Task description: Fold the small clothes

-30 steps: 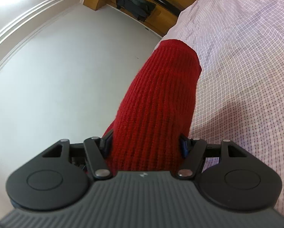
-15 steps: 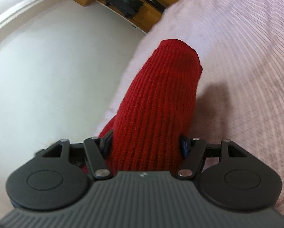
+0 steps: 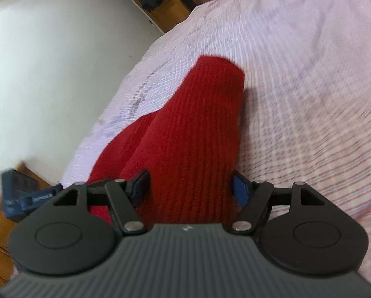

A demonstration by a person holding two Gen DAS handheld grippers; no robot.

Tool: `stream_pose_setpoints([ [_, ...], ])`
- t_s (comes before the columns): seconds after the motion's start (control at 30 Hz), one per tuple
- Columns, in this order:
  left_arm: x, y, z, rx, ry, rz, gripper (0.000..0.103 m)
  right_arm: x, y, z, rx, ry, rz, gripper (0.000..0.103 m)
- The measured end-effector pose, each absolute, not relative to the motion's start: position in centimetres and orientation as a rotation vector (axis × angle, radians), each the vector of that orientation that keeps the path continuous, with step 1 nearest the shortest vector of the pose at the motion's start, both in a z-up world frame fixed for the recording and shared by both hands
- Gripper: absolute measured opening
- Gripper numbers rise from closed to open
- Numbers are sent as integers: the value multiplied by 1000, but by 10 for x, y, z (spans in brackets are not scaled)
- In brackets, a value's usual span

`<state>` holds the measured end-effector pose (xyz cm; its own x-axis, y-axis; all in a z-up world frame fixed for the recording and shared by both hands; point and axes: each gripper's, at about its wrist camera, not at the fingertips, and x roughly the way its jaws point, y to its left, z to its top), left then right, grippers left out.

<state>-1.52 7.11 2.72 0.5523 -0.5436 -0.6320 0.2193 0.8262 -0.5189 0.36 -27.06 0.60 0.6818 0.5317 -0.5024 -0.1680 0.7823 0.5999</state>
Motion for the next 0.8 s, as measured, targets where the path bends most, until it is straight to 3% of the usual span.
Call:
stream_pose_setpoints([
  [0.07,-22,66,34,-343,886,-413,68,-12,-270,24,480,693,378,66],
  [0.13,-24,59,40,-283,876,-368,69,-23,-267,34,421,684,341,46],
  [0.2,-29,48,43,-195,856,-338,69,-29,-263,33,402,702,343,38],
  [0.43,-18,41,21,-173,849,-308,76,-26,-245,6,242,684,275,38],
  [0.73,-45,32,48,-141,780,-267,76,-48,-243,39,276,643,268,41],
  [0.8,-57,31,58,-128,758,-255,76,-61,-242,51,264,627,275,53],
])
